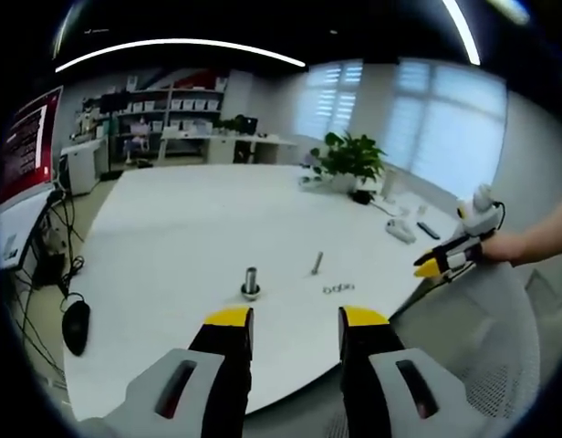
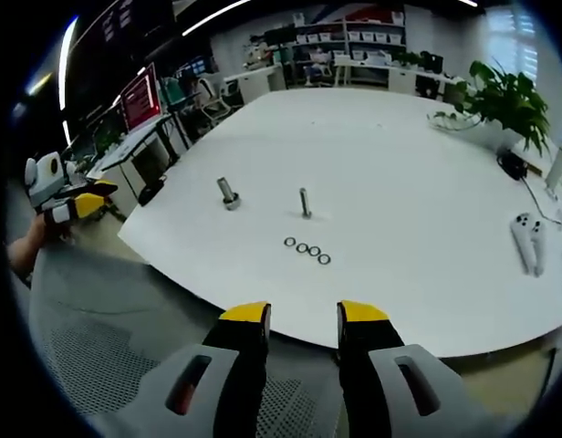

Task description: Place the washer onto the threaded stud by aligning its center hole with the stud, sliding it down to the base, and recovering from edge contact or off-axis alignment until the washer reaches the visible bottom stop.

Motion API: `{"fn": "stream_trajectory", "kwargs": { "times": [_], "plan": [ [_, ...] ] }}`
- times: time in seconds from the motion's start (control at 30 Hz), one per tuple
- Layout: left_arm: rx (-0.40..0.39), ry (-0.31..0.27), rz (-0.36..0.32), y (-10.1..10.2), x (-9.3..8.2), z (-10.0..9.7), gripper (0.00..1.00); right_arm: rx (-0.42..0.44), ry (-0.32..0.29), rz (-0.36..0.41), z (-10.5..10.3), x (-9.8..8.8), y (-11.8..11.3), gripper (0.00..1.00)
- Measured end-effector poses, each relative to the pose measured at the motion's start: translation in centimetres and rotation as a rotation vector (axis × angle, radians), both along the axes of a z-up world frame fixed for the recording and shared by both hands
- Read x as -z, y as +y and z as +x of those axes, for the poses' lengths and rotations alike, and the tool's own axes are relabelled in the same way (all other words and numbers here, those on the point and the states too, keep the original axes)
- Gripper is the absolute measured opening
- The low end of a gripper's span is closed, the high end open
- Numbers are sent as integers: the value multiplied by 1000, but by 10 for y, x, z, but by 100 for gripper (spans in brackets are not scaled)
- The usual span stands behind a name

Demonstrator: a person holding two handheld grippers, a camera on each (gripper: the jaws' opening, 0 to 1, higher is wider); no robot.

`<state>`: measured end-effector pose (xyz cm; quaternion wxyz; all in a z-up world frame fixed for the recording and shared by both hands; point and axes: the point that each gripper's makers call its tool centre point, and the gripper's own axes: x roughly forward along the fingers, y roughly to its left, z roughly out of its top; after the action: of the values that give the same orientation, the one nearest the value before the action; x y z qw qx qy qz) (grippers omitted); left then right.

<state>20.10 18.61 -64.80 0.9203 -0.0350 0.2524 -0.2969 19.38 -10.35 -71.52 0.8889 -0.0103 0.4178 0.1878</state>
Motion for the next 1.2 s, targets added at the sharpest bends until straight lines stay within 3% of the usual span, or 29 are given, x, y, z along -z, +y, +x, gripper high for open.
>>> {"fn": "stream_trajectory", "kwargs": {
  "times": [0.63, 1.0, 1.2],
  "plan": [
    [24, 12, 18, -3, 4, -4, 36, -14, -11, 11, 0, -2, 5, 33],
    [72, 10, 67, -8, 9, -8, 36, -28, 9, -11, -1, 2, 5, 33],
    [78, 9, 59, -9, 8, -8, 36, -47, 20, -25, -3, 3, 6, 33]
  ]
}}
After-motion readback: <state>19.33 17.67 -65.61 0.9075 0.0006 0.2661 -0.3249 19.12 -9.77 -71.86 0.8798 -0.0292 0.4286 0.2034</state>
